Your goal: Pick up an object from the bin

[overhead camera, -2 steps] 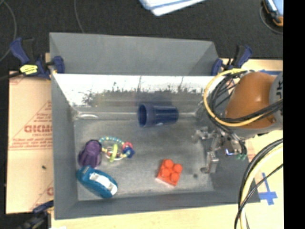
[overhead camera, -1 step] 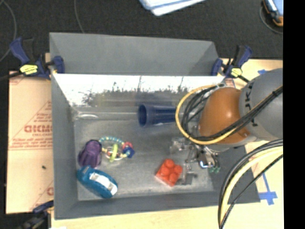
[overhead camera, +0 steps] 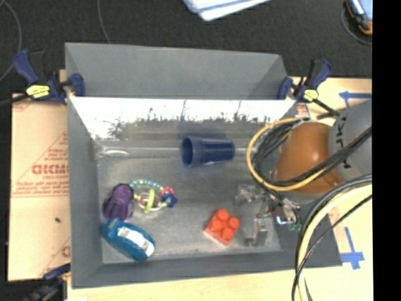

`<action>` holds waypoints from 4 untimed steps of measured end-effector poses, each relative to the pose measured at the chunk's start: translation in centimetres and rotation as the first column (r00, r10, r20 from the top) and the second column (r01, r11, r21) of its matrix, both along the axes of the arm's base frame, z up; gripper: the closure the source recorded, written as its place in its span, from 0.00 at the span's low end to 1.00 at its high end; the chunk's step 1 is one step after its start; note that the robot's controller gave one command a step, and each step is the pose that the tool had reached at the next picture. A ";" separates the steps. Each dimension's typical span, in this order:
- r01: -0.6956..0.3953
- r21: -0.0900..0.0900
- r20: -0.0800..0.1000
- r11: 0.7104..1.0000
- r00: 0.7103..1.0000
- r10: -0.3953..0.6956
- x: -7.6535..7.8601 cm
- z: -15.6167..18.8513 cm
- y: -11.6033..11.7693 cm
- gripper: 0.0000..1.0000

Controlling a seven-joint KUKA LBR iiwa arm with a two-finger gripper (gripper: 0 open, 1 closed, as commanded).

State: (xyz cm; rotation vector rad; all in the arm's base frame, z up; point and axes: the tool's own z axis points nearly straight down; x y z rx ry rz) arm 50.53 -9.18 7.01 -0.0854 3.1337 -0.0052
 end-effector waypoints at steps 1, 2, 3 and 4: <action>-0.086 0.003 -0.003 0.996 0.996 0.086 -1.4 0.0 4.0 0.00; -0.166 -0.001 0.000 0.986 0.986 0.166 -1.8 0.1 4.6 0.00; -0.242 -0.001 0.009 0.970 0.970 0.242 -2.5 0.3 8.5 0.00; -0.251 -0.005 0.015 0.968 0.968 0.251 -2.8 0.4 8.2 1.00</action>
Offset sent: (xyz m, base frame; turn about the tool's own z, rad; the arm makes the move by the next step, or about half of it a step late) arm -0.0198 0.0459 -0.0001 -0.1680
